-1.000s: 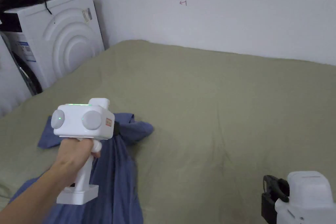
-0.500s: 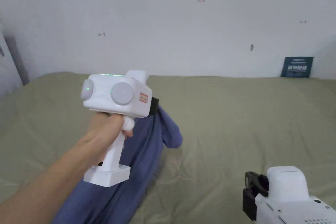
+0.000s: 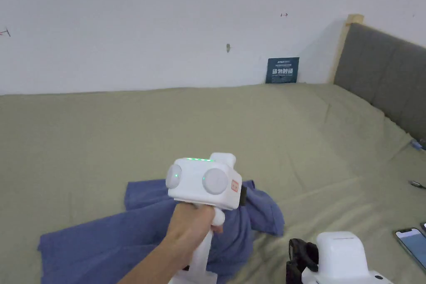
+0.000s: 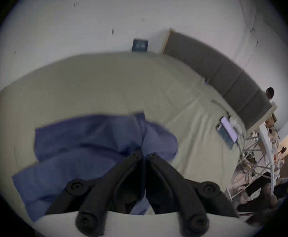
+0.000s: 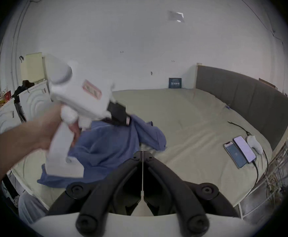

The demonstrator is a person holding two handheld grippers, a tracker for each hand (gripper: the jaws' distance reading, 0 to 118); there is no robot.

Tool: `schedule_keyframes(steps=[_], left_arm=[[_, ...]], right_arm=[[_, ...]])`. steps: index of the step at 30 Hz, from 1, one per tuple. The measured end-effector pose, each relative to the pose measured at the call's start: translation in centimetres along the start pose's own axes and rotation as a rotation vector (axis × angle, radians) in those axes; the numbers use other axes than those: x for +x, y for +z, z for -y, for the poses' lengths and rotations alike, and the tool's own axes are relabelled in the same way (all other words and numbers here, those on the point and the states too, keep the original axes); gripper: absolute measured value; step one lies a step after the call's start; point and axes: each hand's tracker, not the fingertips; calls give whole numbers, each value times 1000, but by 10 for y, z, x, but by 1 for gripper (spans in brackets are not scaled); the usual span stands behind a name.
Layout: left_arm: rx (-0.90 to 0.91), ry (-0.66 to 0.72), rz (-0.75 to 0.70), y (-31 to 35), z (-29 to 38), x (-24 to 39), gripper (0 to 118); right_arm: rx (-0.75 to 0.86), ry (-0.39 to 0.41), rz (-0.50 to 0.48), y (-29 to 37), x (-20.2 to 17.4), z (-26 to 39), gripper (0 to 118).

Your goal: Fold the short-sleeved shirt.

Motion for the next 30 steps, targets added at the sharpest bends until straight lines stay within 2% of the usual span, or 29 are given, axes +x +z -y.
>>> schedule_keyframes(steps=[6,7,8,9,10,11,12,17,18,19,20,22,25,30], left_arm=[[-74,27,-63,-44,29,-23,3],[-64,34,-58,-39,33,-23,4],[-51,47,-40,-36,33,-27,11],[-38,50,-24,-33,33,-30,37],[-25,51,-28,-28,34,-33,94],[-17,40,-35,-17,40,-33,118],[8,35,-48,-8,43,-35,118],[219,23,-150,89,77,-60,83],[256,30,-163,109,86,-65,65],[294,43,-198,138,98,-66,16],[347,58,-219,163,114,-72,0],[458,110,-293,208,147,-79,0],[520,149,-356,267,200,-83,0],[525,204,-503,319,257,-94,0]], right_arm=[[-43,11,11,-17,8,9,1],[-46,10,12,-19,9,9,1],[-48,9,15,-20,8,8,1],[-49,8,16,-21,8,7,1],[-48,7,15,-21,8,6,1],[-46,9,16,-21,6,5,1],[-43,11,16,-20,5,3,1],[-11,19,4,-21,-4,-7,1],[-3,23,3,-20,-7,-9,1],[16,33,-2,-17,-10,-11,1],[30,42,-6,-14,-14,-13,1],[53,54,-13,-9,-21,-16,1],[84,64,-26,0,-31,-15,1],[121,64,-41,7,-46,-10,1]])
